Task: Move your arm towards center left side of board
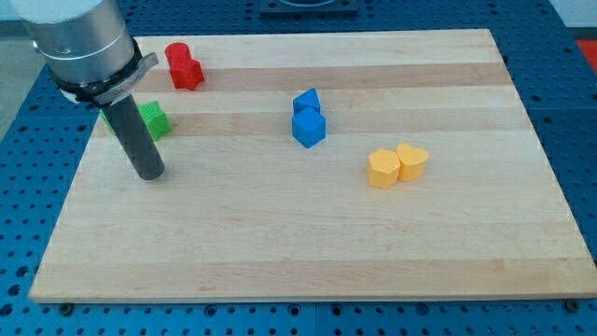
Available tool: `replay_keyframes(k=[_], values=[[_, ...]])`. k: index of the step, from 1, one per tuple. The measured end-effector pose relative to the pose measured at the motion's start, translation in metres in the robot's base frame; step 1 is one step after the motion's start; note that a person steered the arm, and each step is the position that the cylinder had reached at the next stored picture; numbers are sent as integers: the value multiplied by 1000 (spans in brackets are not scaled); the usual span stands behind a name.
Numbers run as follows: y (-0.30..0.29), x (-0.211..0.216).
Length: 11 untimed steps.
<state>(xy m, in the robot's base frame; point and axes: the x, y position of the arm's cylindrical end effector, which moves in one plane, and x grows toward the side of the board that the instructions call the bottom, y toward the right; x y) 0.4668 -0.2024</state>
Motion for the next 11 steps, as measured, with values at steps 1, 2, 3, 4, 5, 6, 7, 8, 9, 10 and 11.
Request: replay_keyframes(k=[1,2,3,4,5,6,7,8,9,10,11], values=[[-11,0],[-46,0],[-82,0],[-90,0],[-90,-5],[-94,-24],[-100,-39],[-102,-41],[-102,-44],[-102,-60],[-102,-71]])
